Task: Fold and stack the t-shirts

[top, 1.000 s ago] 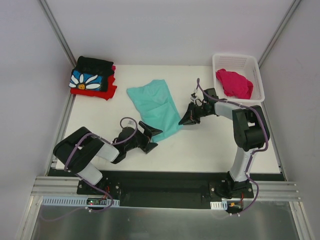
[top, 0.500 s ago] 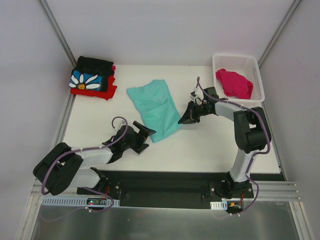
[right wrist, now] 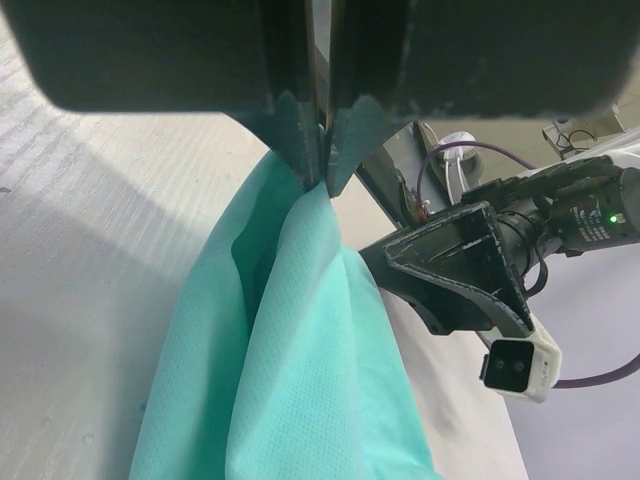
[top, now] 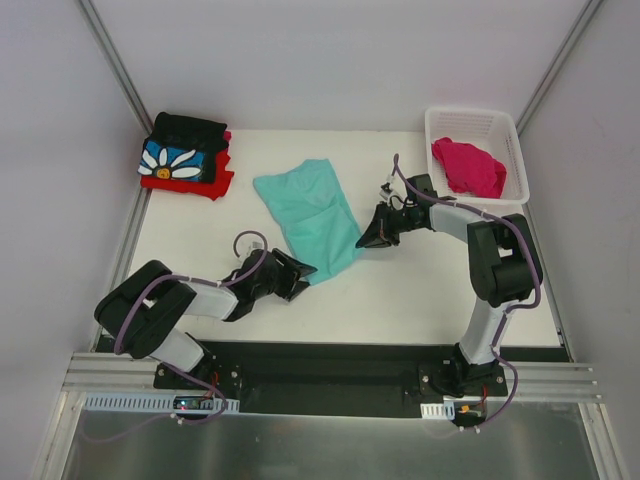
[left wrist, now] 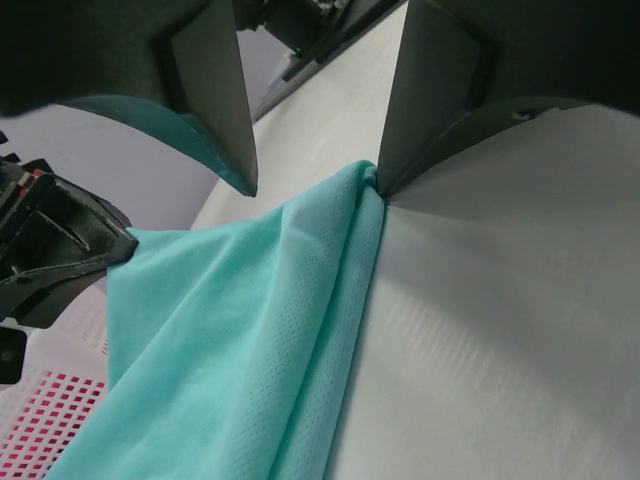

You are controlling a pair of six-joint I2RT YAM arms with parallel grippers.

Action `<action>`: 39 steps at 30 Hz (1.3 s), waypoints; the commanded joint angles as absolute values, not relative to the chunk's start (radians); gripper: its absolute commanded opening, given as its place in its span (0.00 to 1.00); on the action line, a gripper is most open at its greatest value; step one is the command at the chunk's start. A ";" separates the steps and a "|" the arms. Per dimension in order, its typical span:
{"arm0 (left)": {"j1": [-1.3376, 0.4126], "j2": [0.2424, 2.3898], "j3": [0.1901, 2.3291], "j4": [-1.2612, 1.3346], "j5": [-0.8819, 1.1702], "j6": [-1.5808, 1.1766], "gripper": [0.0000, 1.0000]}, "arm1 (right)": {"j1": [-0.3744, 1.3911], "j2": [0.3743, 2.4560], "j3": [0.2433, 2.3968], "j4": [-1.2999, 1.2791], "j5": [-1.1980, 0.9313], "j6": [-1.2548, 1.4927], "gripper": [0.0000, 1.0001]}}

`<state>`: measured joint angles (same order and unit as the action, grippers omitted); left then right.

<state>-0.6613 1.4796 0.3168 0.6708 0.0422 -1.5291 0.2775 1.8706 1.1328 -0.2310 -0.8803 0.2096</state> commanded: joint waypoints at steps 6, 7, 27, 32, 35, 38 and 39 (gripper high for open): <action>-0.680 1.546 0.285 0.617 0.066 -1.522 0.27 | 0.282 1.830 1.132 -0.219 -0.897 0.216 0.04; -0.678 1.546 0.285 0.617 0.069 -1.522 0.25 | 0.284 1.830 1.132 -0.218 -0.897 0.218 0.04; -0.680 1.513 0.322 0.586 0.152 -1.479 0.00 | 0.293 1.792 1.069 -0.201 -0.887 0.229 0.02; -0.681 1.402 0.319 0.474 0.196 -1.454 0.00 | 0.308 1.732 0.974 -0.195 -0.861 0.235 0.01; -0.680 1.274 0.299 0.388 0.204 -1.437 0.00 | 0.322 1.677 0.918 -0.189 -0.842 0.241 0.01; -0.687 1.157 0.270 0.301 0.215 -1.436 0.00 | 0.334 1.617 0.882 -0.184 -0.825 0.259 0.01; -0.690 1.128 0.264 0.278 0.219 -1.437 0.00 | 0.336 1.599 0.862 -0.189 -0.821 0.262 0.01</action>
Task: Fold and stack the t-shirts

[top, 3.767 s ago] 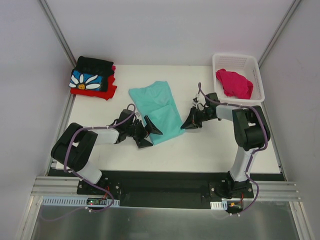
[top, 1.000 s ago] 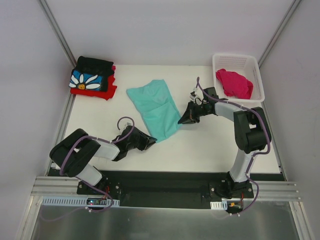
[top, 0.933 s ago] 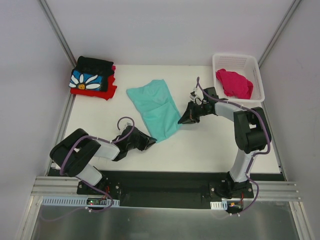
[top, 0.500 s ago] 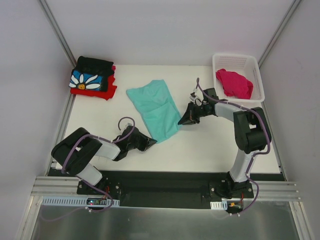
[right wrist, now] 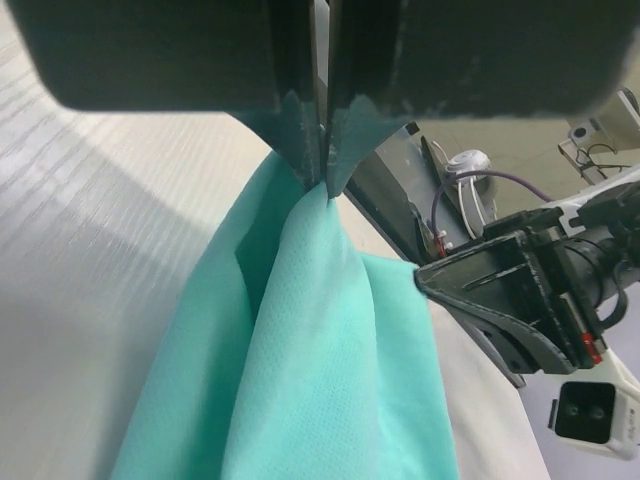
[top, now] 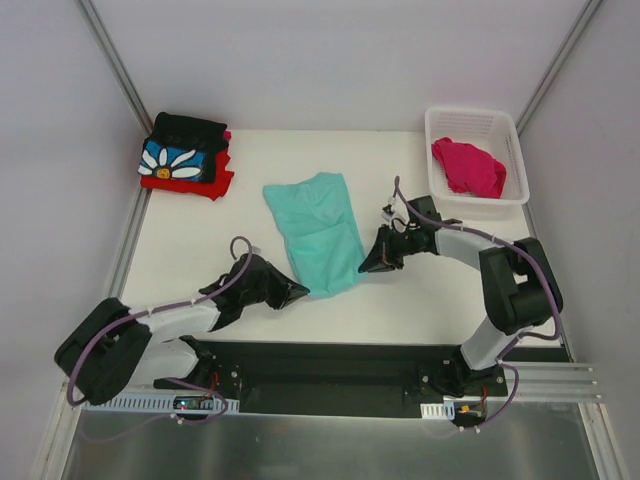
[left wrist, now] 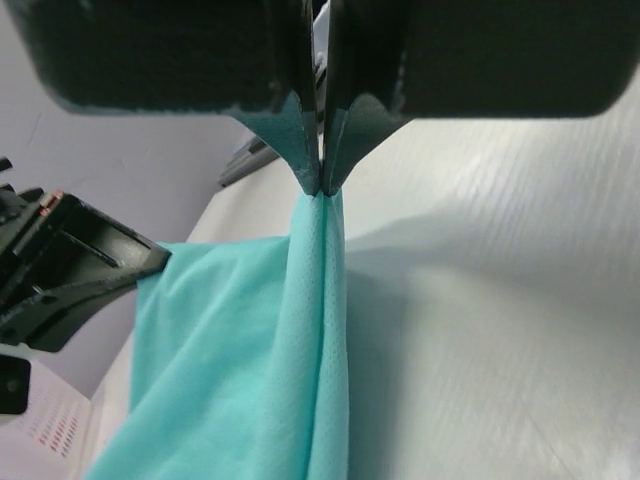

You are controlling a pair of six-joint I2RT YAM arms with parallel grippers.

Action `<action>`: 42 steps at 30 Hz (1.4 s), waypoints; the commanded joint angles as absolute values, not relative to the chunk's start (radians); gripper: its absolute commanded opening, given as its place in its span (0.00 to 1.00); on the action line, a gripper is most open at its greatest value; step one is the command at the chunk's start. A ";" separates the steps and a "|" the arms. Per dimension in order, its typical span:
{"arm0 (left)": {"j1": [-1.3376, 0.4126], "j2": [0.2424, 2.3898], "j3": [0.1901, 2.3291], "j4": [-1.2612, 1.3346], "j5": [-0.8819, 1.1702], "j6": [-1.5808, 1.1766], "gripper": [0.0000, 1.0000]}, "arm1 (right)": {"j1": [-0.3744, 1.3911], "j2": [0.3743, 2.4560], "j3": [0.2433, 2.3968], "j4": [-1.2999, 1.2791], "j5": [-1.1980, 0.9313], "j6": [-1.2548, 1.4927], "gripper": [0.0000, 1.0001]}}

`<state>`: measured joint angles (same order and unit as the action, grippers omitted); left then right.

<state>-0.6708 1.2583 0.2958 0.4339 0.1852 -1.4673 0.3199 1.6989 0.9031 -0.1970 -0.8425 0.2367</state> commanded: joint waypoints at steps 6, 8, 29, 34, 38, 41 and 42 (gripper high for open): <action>-0.701 0.824 0.222 0.045 0.207 -1.457 0.00 | 0.368 1.459 0.792 -0.255 -0.761 0.265 0.01; -0.701 0.714 0.219 -0.023 0.193 -1.462 0.00 | 0.377 1.395 0.766 -0.281 -0.747 0.268 0.01; -0.713 0.702 0.474 -0.253 0.167 -1.355 0.00 | 0.440 0.997 0.867 -0.621 -0.601 0.302 0.01; -0.712 0.750 0.528 -0.253 0.127 -1.324 0.00 | 0.440 1.086 0.908 -0.595 -0.591 0.275 0.01; -0.710 0.805 0.566 -0.255 0.085 -1.286 0.00 | 0.439 1.170 0.946 -0.551 -0.584 0.261 0.01; -0.692 0.842 0.600 -0.256 0.078 -1.246 0.00 | 0.439 1.222 0.992 -0.537 -0.583 0.255 0.01; -0.683 0.851 0.618 -0.259 0.078 -1.236 0.00 | 0.437 1.235 1.009 -0.537 -0.583 0.253 0.01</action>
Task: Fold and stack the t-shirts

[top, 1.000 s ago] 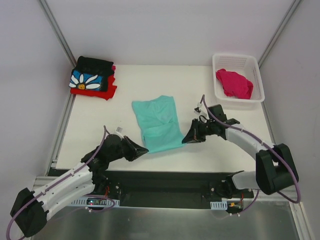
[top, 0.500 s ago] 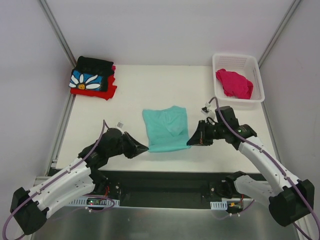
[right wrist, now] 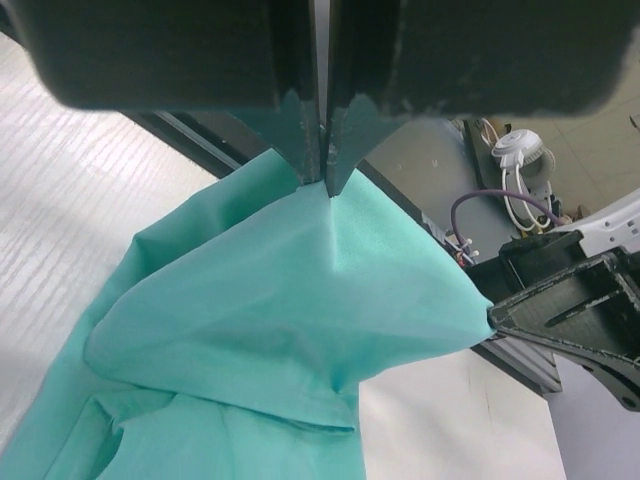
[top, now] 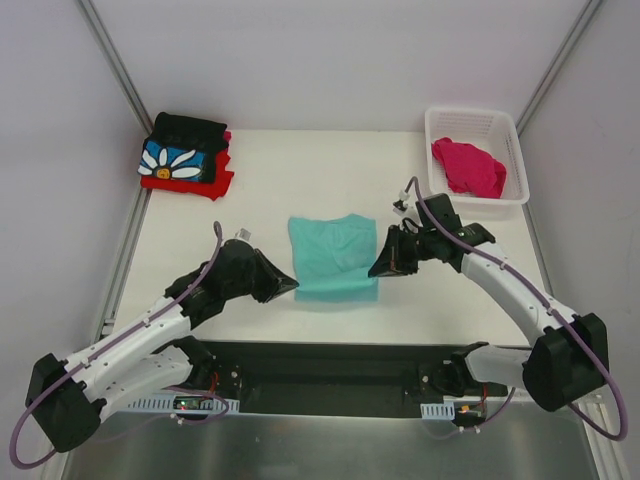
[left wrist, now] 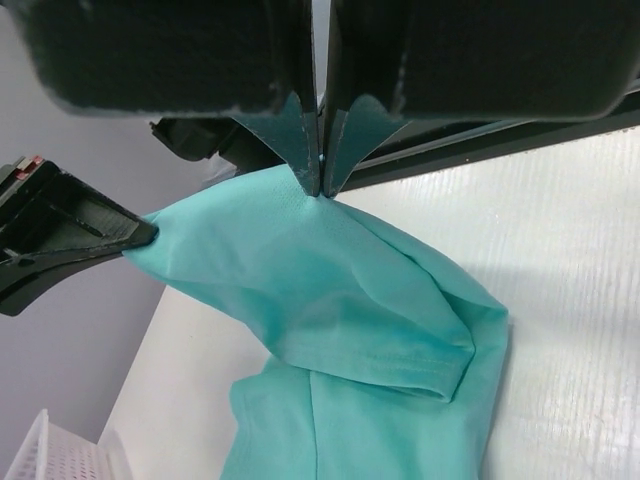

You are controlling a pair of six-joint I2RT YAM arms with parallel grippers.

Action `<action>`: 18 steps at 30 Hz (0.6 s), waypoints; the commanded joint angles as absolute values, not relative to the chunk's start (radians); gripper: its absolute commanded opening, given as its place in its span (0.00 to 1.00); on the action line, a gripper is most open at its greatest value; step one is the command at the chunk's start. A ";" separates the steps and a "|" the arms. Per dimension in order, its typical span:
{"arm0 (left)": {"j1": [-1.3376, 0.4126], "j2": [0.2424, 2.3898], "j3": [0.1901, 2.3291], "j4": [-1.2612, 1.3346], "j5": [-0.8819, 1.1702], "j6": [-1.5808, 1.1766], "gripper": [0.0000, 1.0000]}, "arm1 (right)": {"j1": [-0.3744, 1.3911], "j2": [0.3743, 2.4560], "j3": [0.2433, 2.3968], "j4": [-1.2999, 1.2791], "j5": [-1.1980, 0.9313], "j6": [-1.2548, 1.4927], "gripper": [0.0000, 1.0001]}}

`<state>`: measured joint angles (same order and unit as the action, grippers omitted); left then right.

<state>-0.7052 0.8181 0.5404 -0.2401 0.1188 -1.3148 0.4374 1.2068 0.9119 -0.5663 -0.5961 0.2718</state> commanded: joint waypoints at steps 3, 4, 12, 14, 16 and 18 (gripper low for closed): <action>-0.621 0.890 0.658 -0.262 0.107 -1.186 0.00 | 0.430 1.278 1.072 -0.537 -0.583 0.247 0.01; -0.586 0.900 0.670 -0.262 0.118 -1.171 0.00 | 0.422 1.301 1.087 -0.540 -0.586 0.244 0.01; -0.433 1.028 0.790 -0.265 0.209 -1.051 0.00 | 0.361 1.408 1.247 -0.577 -0.609 0.215 0.01; -0.425 1.074 0.816 -0.265 0.218 -1.031 0.00 | 0.345 1.425 1.276 -0.583 -0.615 0.209 0.01; -0.420 1.118 0.853 -0.262 0.221 -1.013 0.00 | 0.336 1.443 1.287 -0.584 -0.615 0.204 0.01; -0.417 1.146 0.876 -0.256 0.224 -1.003 0.00 | 0.330 1.453 1.289 -0.584 -0.620 0.203 0.01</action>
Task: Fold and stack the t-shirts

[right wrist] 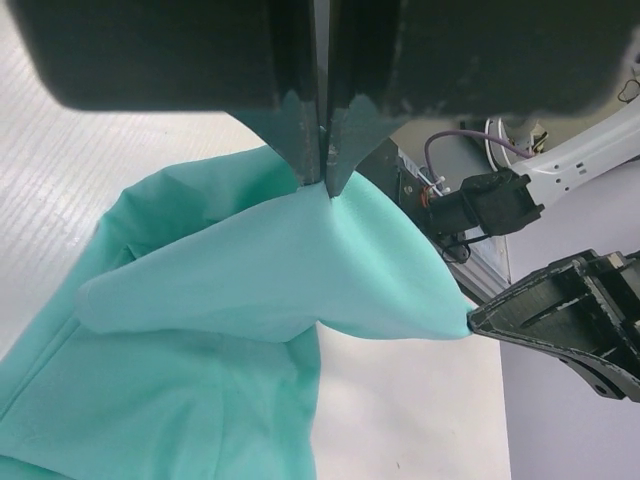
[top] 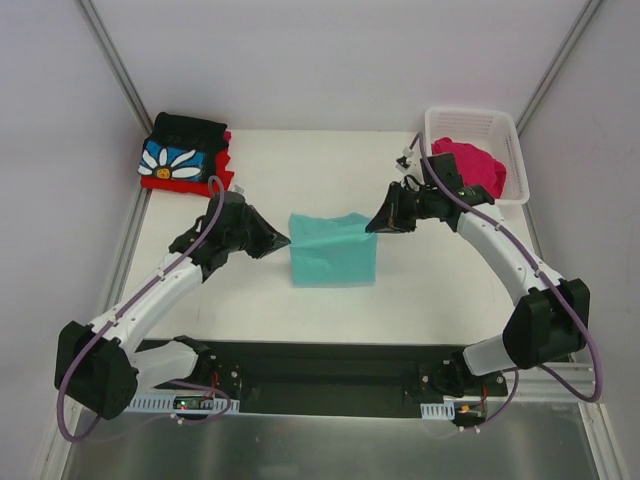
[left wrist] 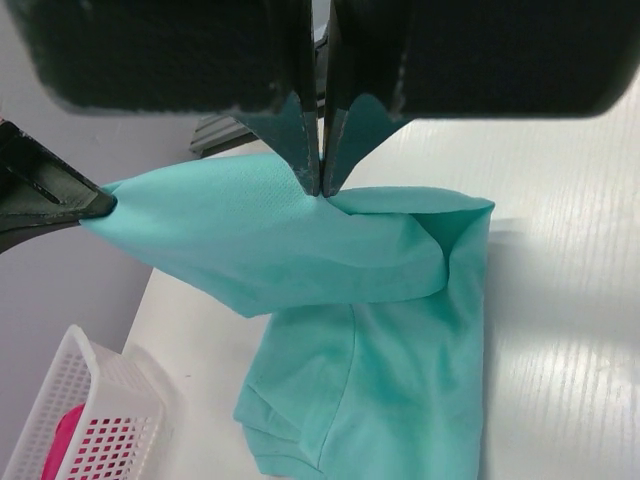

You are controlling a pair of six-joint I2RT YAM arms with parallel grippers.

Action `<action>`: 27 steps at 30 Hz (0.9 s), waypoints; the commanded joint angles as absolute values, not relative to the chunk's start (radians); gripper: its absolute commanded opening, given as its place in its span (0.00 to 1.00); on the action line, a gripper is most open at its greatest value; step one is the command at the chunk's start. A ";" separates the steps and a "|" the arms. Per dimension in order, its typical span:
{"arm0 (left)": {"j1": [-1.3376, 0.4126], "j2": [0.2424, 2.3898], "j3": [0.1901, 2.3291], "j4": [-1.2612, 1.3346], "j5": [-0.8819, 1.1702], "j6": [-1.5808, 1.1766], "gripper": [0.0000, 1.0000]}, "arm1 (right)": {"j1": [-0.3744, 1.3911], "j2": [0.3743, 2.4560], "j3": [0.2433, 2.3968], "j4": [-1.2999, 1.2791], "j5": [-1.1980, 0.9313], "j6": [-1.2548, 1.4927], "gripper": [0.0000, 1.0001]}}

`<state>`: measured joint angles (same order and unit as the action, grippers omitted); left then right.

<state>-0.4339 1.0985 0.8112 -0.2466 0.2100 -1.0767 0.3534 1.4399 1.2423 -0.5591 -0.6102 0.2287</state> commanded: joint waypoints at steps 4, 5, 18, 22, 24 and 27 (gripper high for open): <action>-0.410 1.210 0.885 -0.230 0.241 -0.992 0.00 | 0.327 1.454 1.278 -0.592 -0.617 0.189 0.01; -0.410 1.219 0.885 -0.216 0.245 -0.991 0.00 | 0.325 1.453 1.269 -0.591 -0.614 0.186 0.01; -0.402 1.270 0.870 -0.169 0.262 -0.983 0.00 | 0.304 1.450 1.244 -0.591 -0.621 0.166 0.01; -0.402 1.247 0.858 -0.169 0.262 -0.985 0.00 | 0.305 1.437 1.229 -0.591 -0.626 0.167 0.01; -0.402 1.236 0.847 -0.169 0.262 -0.986 0.00 | 0.305 1.424 1.218 -0.591 -0.621 0.169 0.01; -0.403 1.204 0.831 -0.169 0.265 -0.989 0.00 | 0.305 1.396 1.195 -0.591 -0.623 0.175 0.01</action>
<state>-0.4171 1.2644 0.8509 -0.1696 0.2794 -1.0061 0.3172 1.4616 1.2190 -0.5800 -0.6147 0.1822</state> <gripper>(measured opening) 0.006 0.020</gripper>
